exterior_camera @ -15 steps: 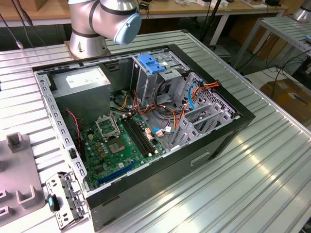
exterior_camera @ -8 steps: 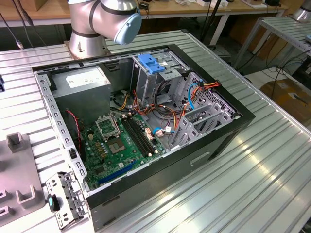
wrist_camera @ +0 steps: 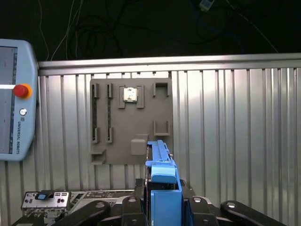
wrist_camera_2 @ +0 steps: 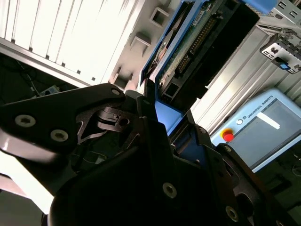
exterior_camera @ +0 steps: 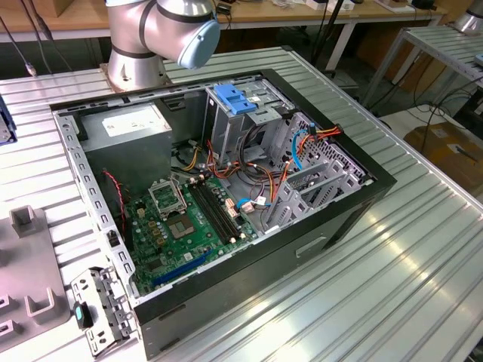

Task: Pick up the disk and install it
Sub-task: 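Pick up the disk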

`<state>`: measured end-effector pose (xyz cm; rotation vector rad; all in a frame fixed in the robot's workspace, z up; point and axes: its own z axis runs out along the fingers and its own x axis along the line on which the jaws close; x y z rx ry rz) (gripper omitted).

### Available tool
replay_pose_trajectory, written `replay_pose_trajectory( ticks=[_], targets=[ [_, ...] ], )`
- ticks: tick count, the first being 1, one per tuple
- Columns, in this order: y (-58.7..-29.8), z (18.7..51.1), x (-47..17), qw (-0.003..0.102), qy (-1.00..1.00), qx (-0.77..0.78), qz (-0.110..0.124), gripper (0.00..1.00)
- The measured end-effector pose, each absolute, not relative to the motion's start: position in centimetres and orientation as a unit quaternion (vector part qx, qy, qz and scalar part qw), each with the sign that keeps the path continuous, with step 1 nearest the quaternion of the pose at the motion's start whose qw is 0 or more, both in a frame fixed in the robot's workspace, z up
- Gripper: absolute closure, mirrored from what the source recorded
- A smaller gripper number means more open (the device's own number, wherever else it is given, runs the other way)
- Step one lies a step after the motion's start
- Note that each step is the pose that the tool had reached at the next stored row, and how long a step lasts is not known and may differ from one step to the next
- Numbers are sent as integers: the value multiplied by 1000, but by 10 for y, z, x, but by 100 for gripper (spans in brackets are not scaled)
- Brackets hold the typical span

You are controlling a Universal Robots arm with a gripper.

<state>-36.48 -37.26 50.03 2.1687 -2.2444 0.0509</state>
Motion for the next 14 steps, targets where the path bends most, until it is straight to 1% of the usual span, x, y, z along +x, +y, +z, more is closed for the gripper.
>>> replay_pose_trajectory(
  ticks=[14],
  targets=[
    [-376,500,-353,10,-719,695,16,64]
  ],
)
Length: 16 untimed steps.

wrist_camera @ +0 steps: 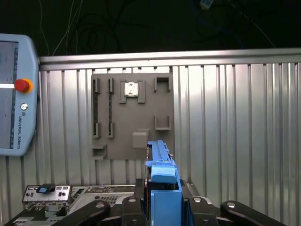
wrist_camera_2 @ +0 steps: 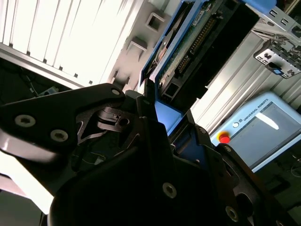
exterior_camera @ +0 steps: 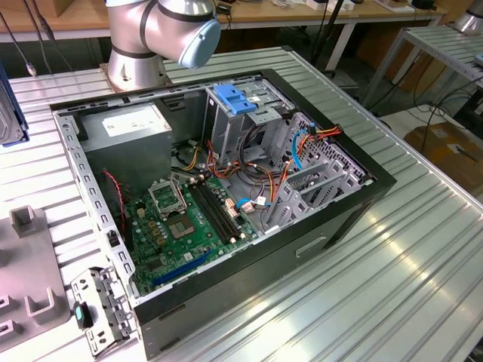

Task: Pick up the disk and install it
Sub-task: 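Pick up the disk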

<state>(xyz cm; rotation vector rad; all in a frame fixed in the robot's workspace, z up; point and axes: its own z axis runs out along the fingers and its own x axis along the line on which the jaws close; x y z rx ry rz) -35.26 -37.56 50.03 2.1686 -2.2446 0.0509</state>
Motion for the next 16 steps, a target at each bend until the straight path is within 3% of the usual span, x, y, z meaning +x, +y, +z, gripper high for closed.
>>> replay_pose_trajectory(
  ticks=[16],
  targets=[
    [-377,500,-336,10,-719,695,16,64]
  ],
)
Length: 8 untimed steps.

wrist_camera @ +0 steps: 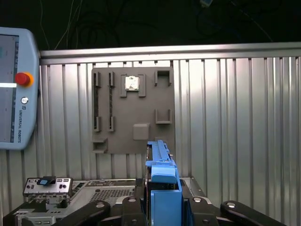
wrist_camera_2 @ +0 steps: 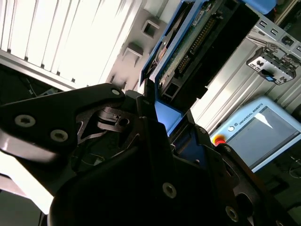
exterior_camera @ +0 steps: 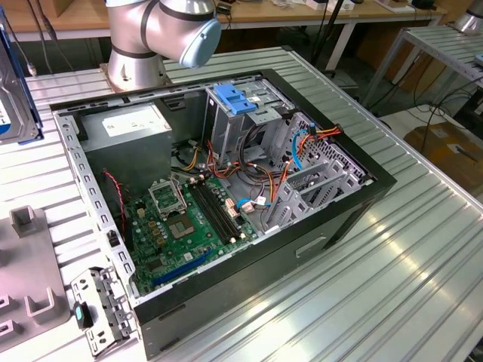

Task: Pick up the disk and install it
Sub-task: 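Pick up the disk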

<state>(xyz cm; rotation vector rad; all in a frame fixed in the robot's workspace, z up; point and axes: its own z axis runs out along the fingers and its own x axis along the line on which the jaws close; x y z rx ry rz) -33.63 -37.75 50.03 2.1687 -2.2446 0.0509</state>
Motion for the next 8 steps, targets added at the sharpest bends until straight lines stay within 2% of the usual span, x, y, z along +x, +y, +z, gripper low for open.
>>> replay_pose_trajectory(
  ticks=[8],
  targets=[
    [-379,500,-326,10,-719,695,16,64]
  ],
)
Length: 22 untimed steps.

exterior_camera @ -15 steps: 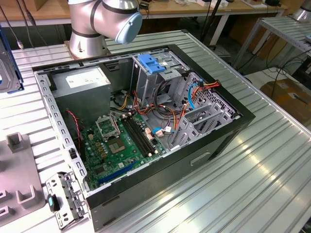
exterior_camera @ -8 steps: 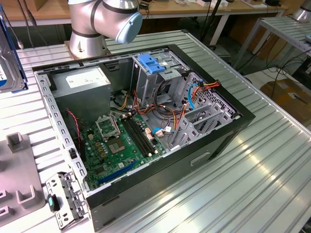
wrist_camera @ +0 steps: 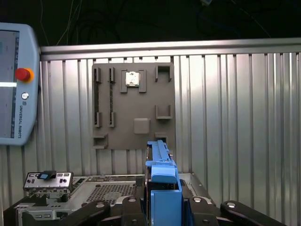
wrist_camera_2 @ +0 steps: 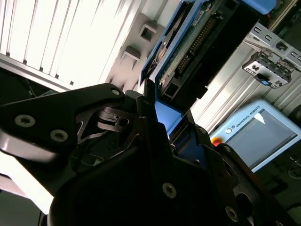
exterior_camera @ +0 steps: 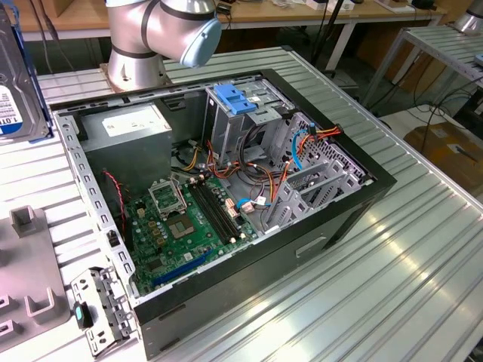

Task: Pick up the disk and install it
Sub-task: 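Pick up the disk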

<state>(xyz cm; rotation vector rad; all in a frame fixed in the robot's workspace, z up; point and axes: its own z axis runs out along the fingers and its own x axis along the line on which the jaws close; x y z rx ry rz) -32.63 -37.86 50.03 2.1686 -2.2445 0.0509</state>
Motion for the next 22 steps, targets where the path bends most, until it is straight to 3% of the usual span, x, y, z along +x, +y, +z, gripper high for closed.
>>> replay_pose_trajectory(
  ticks=[19,22],
  targets=[
    [-382,500,-303,10,-719,695,16,64],
    [-401,500,-267,10,-719,695,16,64]
  ],
)
